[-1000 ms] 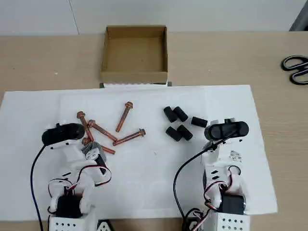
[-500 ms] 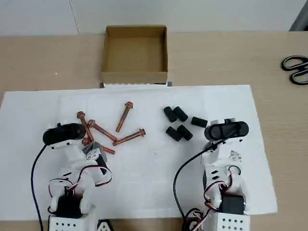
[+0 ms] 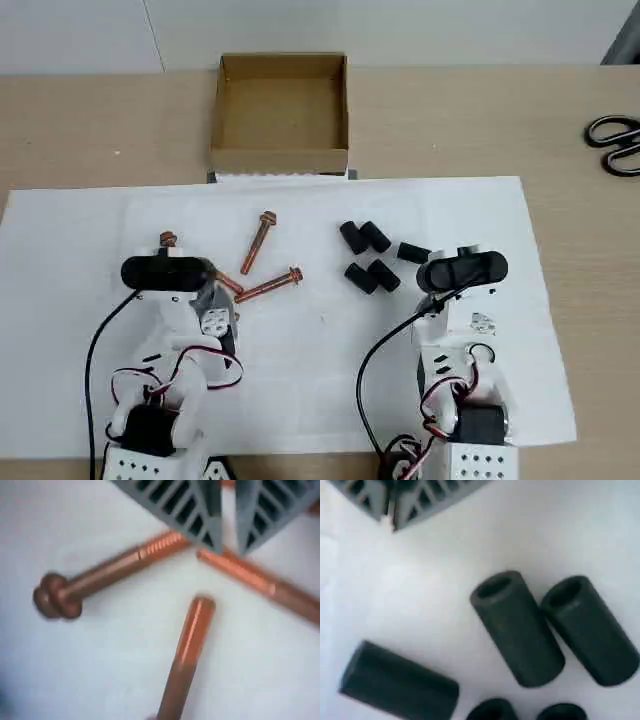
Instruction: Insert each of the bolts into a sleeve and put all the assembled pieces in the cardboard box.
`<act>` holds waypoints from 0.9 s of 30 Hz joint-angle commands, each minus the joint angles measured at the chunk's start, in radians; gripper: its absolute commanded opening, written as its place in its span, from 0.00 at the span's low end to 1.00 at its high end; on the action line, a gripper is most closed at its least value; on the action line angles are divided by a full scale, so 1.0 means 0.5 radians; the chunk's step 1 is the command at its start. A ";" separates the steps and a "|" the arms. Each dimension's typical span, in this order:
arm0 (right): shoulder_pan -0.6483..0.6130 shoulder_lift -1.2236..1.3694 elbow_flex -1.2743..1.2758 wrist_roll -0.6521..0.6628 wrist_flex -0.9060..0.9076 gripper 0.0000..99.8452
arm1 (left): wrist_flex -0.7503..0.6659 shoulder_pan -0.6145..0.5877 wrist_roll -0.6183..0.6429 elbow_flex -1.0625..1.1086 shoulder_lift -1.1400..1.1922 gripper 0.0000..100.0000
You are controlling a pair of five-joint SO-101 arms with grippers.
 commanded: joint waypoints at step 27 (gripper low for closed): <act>-0.017 2.150 -3.013 -0.215 1.582 0.00 | 1.442 0.000 0.034 -2.877 1.924 0.01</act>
